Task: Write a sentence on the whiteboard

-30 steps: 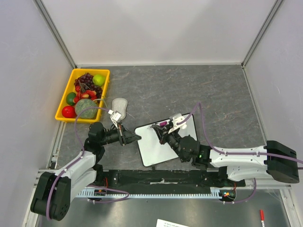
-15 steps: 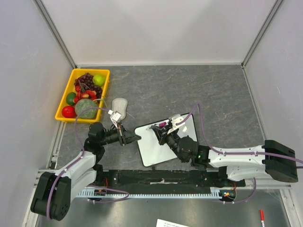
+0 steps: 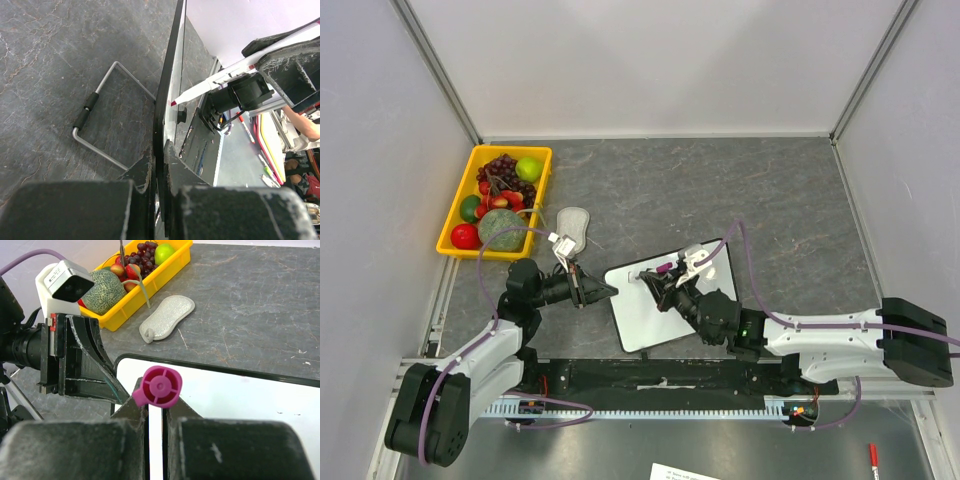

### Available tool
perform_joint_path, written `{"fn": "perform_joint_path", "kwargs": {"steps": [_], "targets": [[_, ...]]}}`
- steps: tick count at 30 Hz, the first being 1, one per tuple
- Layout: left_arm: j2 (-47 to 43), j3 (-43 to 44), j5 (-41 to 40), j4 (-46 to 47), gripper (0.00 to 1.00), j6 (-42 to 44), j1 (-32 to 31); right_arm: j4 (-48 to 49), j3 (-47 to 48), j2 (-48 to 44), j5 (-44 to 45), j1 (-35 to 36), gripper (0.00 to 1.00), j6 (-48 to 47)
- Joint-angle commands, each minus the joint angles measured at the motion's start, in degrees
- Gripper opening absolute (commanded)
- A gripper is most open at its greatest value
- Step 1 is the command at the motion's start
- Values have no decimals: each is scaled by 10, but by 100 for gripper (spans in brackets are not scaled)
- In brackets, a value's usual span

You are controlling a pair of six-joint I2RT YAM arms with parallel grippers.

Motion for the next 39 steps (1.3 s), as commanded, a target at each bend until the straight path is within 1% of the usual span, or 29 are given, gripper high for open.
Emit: {"fn": "perform_joint_path", "kwargs": {"steps": [1, 6, 12, 15, 20, 30, 39], "targets": [[0, -6, 7, 25, 2, 36, -2, -32, -17, -4, -2, 0, 0, 10], [1, -6, 8, 28, 2, 35, -1, -33, -15, -11, -4, 0, 0, 10], [4, -6, 9, 30, 2, 35, -1, -36, -8, -60, -6, 0, 0, 14], [7, -6, 9, 31, 2, 35, -1, -35, 6, -72, -3, 0, 0, -2], [7, -6, 10, 32, 2, 33, -1, -32, 32, -51, 11, -1, 0, -26], [5, -7, 10, 32, 2, 34, -1, -17, 58, -6, 24, -4, 0, -29], [5, -7, 11, 33, 2, 33, -1, -10, 59, 1, 19, -12, 0, -23]]}}
